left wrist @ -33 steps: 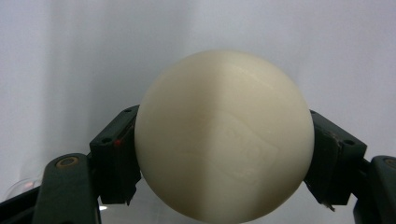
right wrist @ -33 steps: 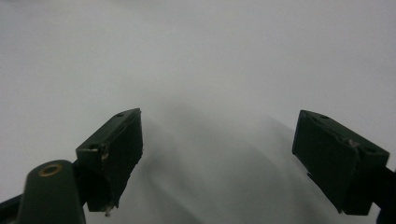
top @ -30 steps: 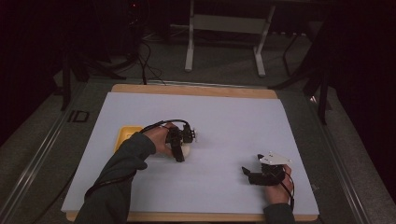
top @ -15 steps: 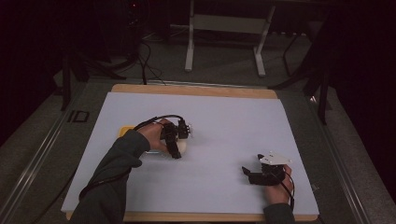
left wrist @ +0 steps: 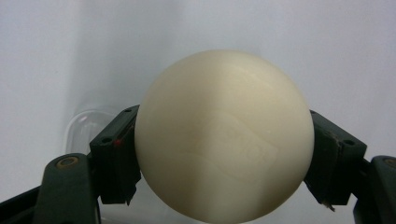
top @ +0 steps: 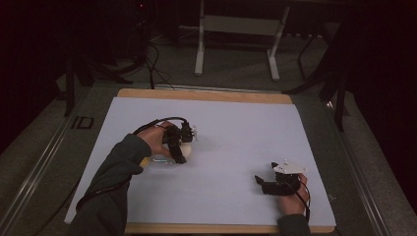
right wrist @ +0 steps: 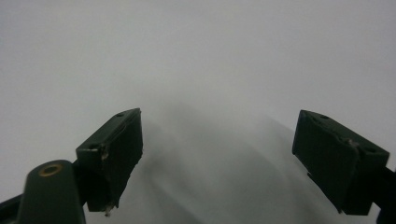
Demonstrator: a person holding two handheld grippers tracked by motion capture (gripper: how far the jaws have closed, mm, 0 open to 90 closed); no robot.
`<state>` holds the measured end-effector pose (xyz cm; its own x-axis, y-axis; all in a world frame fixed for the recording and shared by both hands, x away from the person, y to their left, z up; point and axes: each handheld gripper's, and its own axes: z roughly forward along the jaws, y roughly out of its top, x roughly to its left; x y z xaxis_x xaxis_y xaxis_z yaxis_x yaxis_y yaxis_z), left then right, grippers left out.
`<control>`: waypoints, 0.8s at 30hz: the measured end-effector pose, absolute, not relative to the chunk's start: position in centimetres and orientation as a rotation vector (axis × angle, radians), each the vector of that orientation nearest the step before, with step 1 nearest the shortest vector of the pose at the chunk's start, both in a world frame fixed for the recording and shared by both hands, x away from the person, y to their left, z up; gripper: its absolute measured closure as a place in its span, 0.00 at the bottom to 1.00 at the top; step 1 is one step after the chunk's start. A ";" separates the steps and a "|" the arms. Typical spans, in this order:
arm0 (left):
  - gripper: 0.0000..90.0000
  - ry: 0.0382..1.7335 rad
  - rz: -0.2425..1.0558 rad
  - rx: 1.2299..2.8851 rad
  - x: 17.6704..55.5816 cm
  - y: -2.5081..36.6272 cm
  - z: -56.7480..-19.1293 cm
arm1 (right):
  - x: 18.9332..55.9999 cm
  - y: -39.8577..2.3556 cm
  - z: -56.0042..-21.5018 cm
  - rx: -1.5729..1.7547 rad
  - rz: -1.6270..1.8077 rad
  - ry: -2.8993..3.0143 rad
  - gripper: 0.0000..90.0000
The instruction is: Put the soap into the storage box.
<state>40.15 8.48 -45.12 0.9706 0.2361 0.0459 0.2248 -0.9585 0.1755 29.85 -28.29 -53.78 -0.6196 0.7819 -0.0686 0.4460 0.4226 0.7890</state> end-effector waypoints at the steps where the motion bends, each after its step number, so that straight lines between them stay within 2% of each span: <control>1: 0.27 0.360 0.098 2.940 40.1 8.6 -45.1 | 29.8 -28.3 -53.8 1.044 1.059 2.253 0.18; 24: 0.27 0.450 0.125 2.911 40.4 11.6 -44.2 | 29.8 -28.3 -53.8 1.041 1.061 2.250 0.18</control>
